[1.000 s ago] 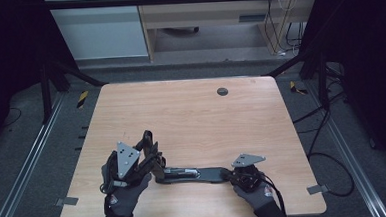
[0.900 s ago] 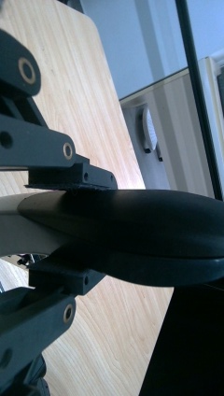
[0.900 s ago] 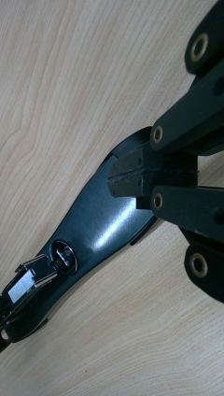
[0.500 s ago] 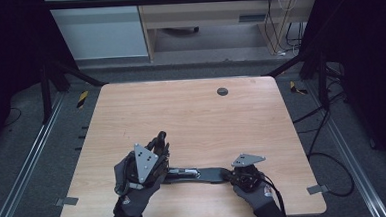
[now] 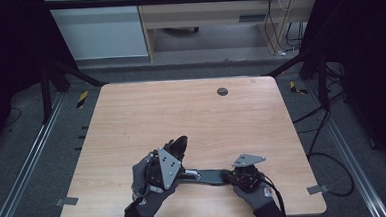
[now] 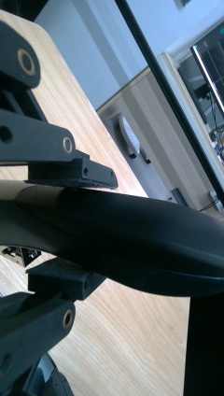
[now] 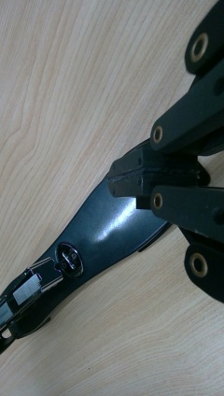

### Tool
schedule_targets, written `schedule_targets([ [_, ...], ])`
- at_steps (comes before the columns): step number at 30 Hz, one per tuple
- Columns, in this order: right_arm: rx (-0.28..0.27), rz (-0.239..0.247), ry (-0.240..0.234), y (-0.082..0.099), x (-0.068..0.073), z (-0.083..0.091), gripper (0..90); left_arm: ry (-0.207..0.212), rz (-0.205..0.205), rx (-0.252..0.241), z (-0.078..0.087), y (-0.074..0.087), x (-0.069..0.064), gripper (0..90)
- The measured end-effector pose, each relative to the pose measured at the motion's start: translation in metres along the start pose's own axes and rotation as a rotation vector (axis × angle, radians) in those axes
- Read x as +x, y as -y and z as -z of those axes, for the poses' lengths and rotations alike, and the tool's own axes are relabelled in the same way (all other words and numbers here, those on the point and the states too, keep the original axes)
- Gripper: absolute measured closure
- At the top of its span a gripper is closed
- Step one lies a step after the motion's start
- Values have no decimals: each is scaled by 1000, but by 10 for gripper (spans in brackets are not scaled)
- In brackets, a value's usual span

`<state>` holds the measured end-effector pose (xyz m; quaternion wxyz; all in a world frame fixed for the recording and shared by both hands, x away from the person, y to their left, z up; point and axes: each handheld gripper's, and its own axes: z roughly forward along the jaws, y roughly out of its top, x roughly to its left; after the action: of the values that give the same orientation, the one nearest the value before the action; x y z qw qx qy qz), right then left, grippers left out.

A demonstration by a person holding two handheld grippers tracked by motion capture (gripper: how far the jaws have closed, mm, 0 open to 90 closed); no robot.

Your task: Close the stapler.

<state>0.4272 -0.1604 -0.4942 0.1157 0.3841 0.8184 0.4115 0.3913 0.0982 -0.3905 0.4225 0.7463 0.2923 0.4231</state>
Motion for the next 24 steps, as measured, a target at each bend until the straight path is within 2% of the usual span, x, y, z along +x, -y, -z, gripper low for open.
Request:
schedule_targets([
  [5,-5,-1,-3,0,0,-1,900,14,-41,7,-4,-1,-9,567],
  [13,-9,1,-7,0,0,-1,900,40,-139,27,-16,0,-34,537],
  [24,-7,-7,-18,1,-1,-1,900,88,-208,47,-28,5,-54,495],
])
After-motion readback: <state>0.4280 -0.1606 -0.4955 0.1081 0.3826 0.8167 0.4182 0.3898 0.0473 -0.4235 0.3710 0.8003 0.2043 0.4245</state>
